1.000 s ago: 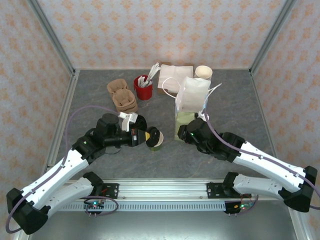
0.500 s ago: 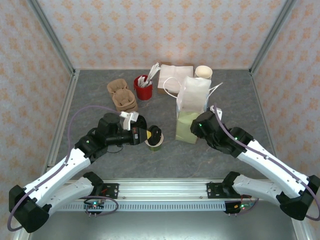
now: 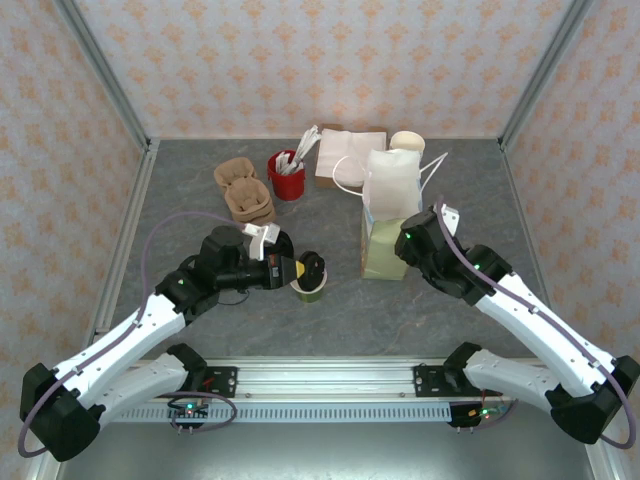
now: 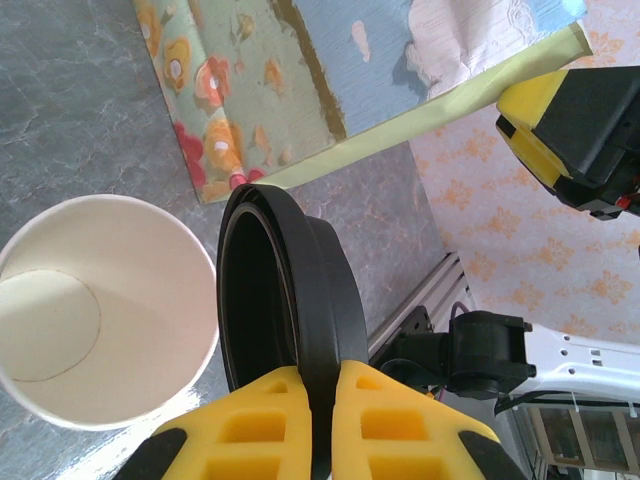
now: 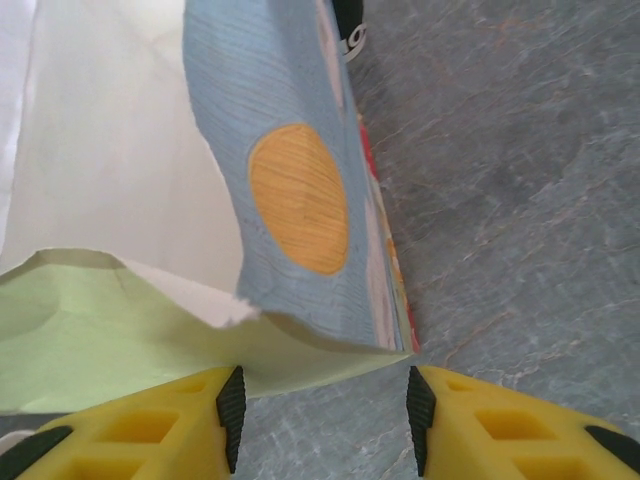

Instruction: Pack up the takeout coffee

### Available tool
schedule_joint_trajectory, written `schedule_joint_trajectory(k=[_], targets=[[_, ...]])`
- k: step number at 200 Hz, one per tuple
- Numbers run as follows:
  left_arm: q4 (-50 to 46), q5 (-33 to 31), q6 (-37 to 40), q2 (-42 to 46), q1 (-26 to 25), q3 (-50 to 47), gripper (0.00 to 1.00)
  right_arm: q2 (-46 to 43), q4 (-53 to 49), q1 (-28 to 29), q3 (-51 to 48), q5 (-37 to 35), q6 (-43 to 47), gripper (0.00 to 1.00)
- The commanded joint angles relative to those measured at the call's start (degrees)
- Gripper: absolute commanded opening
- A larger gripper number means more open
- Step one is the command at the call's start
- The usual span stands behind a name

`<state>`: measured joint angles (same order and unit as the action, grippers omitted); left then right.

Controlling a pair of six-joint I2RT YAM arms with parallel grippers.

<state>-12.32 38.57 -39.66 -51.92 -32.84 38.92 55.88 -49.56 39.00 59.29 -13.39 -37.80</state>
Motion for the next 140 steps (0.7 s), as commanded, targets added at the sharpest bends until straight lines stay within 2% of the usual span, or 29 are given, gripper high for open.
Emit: schedule_joint_trajectory(k=[1,22,50,92,108,140], targets=[[1.89,0.29,-0.39,-0.41,0.60,-0.46,0.09,0.11,-3.62,-0.95,3.00,-2.18,1.05,0.49],[2.54,0.42,-0.72,-0.72,1.17,-0.81,0.09,-0.04,-6.16,-0.95,5.16,0.28,0.25,0.50],[4.13,1.74,-1.77,-1.29,2.51,-1.52,0.09,-2.86,-6.95,-0.93,5.51,10.82,-2.46,0.50],[6.75,3.22,-3.29,-2.23,3.95,-3.13,0.09,-10.77,5.70,0.10,-3.12,30.68,-8.17,0.46],[7.12,4.03,-3.66,-2.78,4.42,-3.31,0.09,-11.16,9.56,3.51,-4.97,32.04,-10.28,0.46],[6.37,7.01,-4.27,-3.36,6.44,-3.40,0.11,-6.92,16.13,13.01,-6.46,28.65,-13.32,0.47]])
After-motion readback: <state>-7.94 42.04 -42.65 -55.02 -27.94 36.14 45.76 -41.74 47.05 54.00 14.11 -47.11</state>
